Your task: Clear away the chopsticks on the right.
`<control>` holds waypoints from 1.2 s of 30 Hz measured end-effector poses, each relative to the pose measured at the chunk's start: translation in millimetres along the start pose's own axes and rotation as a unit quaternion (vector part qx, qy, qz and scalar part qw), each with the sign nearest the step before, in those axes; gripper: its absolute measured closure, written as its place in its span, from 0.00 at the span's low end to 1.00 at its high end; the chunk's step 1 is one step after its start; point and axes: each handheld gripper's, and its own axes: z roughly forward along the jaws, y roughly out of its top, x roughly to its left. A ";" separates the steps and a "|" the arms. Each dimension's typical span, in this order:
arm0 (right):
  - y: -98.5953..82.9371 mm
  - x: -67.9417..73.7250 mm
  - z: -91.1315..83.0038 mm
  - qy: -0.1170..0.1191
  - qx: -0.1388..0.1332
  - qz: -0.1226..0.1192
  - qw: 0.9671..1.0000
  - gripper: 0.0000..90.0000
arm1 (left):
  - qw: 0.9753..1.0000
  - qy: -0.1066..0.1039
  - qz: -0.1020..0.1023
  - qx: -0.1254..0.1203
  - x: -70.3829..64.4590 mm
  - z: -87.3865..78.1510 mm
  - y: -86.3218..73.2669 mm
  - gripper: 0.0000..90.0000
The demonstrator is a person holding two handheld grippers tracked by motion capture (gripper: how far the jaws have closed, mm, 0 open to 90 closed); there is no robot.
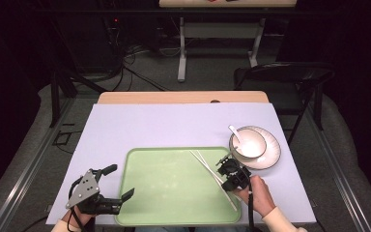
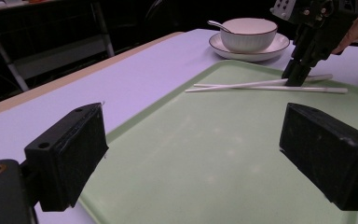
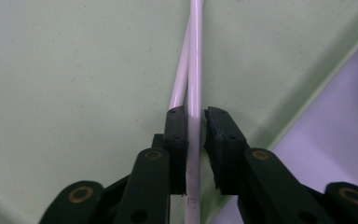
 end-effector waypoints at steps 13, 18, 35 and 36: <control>-9.0 -6.6 -25.6 -0.004 -0.075 -0.047 0.996 0.28 | 1.000 0.000 0.000 0.000 -0.1 0.1 -0.1 0.08; -15.5 -13.8 -38.4 -0.014 -0.125 -0.066 0.990 0.17 | 1.000 0.000 -0.001 0.000 0.0 0.2 -0.2 0.08; -78.9 -49.3 -64.4 -0.038 -0.241 -0.077 0.967 0.00 | 1.000 0.001 0.000 0.003 0.1 1.0 0.0 0.08; -83.5 -50.5 -65.5 -0.044 -0.251 -0.076 0.964 0.00 | 1.000 0.001 0.000 0.003 0.1 1.0 0.0 0.08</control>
